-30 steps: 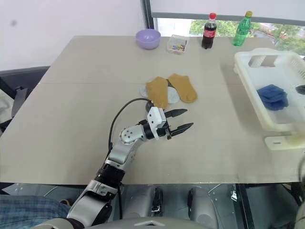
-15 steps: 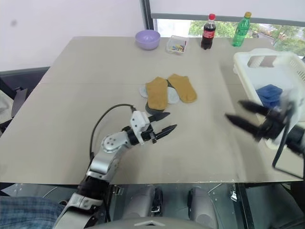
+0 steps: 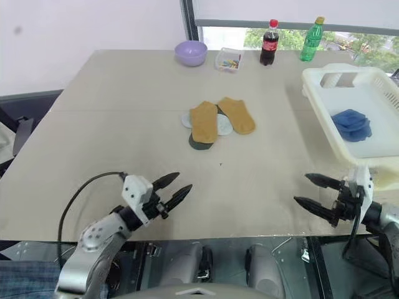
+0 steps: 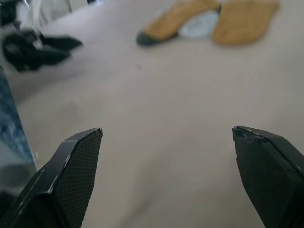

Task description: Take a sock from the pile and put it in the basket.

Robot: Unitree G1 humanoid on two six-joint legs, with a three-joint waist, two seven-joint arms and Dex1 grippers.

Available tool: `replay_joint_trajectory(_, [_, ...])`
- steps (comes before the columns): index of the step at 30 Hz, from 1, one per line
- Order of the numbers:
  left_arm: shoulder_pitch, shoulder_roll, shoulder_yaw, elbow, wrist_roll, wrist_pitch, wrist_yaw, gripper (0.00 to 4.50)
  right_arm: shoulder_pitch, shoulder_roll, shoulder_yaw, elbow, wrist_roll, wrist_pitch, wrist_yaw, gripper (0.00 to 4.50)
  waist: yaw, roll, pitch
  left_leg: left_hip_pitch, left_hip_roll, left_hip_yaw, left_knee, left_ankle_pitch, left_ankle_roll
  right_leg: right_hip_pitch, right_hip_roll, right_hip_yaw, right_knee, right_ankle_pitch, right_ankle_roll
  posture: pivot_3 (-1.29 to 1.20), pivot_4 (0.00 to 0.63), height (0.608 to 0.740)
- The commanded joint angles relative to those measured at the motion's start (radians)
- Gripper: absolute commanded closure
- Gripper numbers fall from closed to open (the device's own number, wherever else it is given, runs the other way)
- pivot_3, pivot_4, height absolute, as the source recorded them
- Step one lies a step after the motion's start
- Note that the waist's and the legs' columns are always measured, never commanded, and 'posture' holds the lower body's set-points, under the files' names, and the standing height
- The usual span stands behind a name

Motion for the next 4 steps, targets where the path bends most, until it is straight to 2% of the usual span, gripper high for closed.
replay_joint_trajectory(1, [0.086,0.013,0.052,-0.067,-0.01,-0.046,0.01,1.69,-0.033,-0.014,0.006,0.047,-0.01,-0.065,0.049,0.02,-0.001,0.0,0.0,0.0,0.0,0.0,0.0,0.0,0.0,-0.001,0.0,0.0,0.0,0.0,0.0,0.0,0.15,0.733])
replay_joint_trajectory(4, [0.131,0.014,0.074,-0.065,-0.017,-0.08,0.008,1.69,-0.069,-0.007,0.016,0.083,-0.012,-0.086,0.062,0.02,0.0,0.001,0.0,0.0,0.001,0.0,0.0,-0.001,-0.002,-0.002,-0.001,0.0,0.0,-0.001,0.001,0.0,0.15,0.733])
